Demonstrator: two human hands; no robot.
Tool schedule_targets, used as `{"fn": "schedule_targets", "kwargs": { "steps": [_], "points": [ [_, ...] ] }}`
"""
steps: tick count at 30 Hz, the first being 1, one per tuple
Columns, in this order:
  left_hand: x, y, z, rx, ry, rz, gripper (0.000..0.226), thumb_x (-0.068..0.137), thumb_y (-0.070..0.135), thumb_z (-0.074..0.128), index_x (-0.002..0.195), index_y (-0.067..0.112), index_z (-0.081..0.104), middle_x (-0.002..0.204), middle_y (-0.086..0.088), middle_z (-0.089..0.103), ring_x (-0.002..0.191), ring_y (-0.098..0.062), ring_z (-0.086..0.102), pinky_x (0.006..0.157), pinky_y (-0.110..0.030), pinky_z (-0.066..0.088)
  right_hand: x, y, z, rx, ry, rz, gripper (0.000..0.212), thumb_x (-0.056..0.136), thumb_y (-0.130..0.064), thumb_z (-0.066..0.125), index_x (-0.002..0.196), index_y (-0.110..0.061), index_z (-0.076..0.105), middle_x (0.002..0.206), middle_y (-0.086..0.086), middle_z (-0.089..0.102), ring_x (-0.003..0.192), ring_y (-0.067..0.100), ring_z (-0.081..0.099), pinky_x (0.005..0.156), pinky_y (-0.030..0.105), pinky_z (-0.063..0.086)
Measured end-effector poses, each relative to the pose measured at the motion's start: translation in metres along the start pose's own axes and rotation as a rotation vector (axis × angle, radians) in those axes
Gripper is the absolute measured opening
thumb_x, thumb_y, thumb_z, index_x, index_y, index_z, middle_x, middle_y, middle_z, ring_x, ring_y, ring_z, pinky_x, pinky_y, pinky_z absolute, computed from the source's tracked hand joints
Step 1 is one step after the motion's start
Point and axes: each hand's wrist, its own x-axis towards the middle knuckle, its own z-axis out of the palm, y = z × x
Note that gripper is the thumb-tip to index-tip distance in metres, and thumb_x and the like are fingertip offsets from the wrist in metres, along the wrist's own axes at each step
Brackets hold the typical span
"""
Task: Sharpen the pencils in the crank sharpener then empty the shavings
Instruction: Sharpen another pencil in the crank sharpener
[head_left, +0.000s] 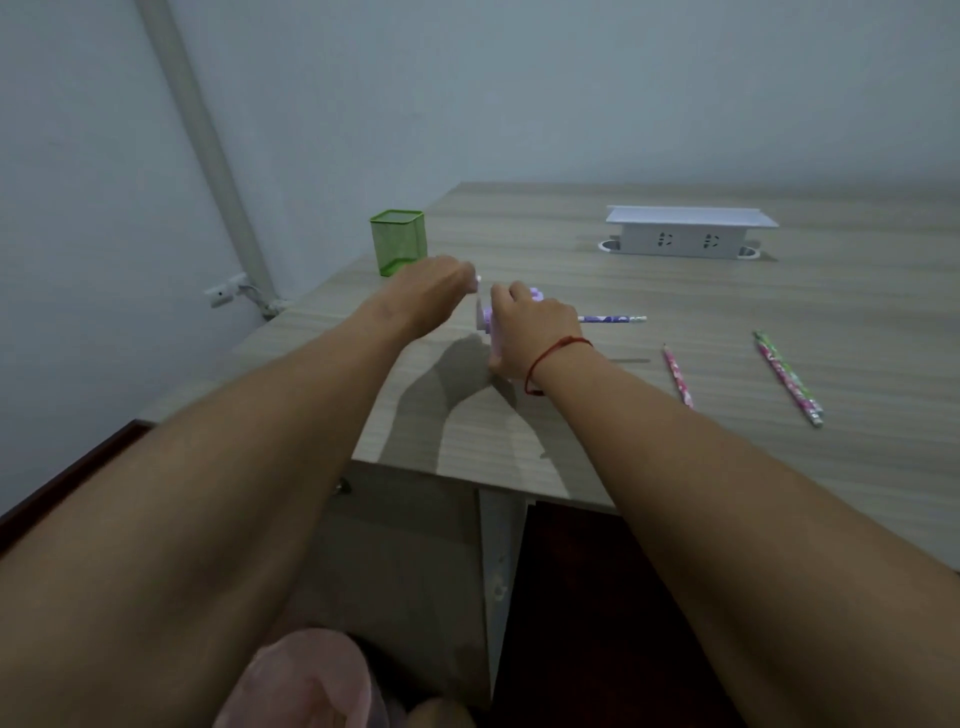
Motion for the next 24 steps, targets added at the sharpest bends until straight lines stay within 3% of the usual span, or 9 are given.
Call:
{"fn": "schedule_targets", "kwargs": {
  "steps": [3,6,9,18,21,24],
  "points": [
    [-0.021,0.011,-0.010,-0.029,0.074,0.030,0.018,0.097,0.010,0.046,0.094,0.000,0.061,0.094,-0.022,0.065,0.088,-0.039,0.062,0.068,-0.042,0.043,0.005,0.000,0.000,0.000,-0.033,0.022,0.052,0.090,-0.032,0.058,0.134,-0.012,0.040,0.136,0.008,0.045,0.121,0.033,0.052,0.094,0.054,0.047],
    [-0.048,0.024,-0.005,-0.066,0.089,0.036,0.015,0.094,0.006,0.049,0.097,0.002,0.063,0.095,-0.020,0.067,0.088,-0.037,0.062,0.069,-0.039,0.042,0.006,-0.001,0.001,0.007,-0.050,0.032,0.065,0.081,-0.034,0.071,0.133,-0.012,0.040,0.136,0.007,0.045,0.119,0.032,0.053,0.093,0.051,0.048],
    [-0.062,0.035,0.007,-0.115,0.094,-0.019,0.015,0.094,0.009,0.050,0.101,0.005,0.063,0.099,-0.019,0.068,0.089,-0.036,0.064,0.071,-0.040,0.046,0.005,-0.001,0.007,0.029,-0.012,0.032,0.063,0.079,-0.032,0.073,0.130,-0.013,0.041,0.134,0.006,0.046,0.119,0.030,0.053,0.093,0.047,0.046],
    [-0.059,0.045,0.033,-0.116,-0.147,-0.147,0.023,0.094,0.013,0.048,0.110,0.007,0.063,0.113,-0.015,0.063,0.103,-0.029,0.061,0.089,-0.037,0.047,0.000,0.002,0.009,0.033,0.023,0.027,0.056,0.084,-0.031,0.062,0.133,-0.019,0.038,0.141,0.003,0.039,0.133,0.025,0.041,0.099,0.047,0.037],
    [-0.053,0.039,0.034,-0.159,-0.162,-0.152,0.023,0.092,0.013,0.050,0.112,0.011,0.062,0.116,-0.011,0.063,0.104,-0.025,0.060,0.093,-0.036,0.048,0.004,0.002,0.006,0.027,-0.037,0.018,0.061,0.080,-0.032,0.066,0.133,-0.019,0.038,0.138,0.004,0.042,0.129,0.028,0.044,0.096,0.050,0.042],
    [-0.046,0.032,0.037,-0.175,-0.199,-0.180,0.021,0.094,0.015,0.048,0.107,0.011,0.064,0.109,-0.011,0.065,0.097,-0.024,0.061,0.087,-0.036,0.049,0.005,0.004,0.006,0.029,-0.012,-0.012,0.069,0.076,-0.039,0.069,0.134,-0.017,0.038,0.136,0.006,0.044,0.117,0.032,0.052,0.092,0.053,0.046]
  ]
}}
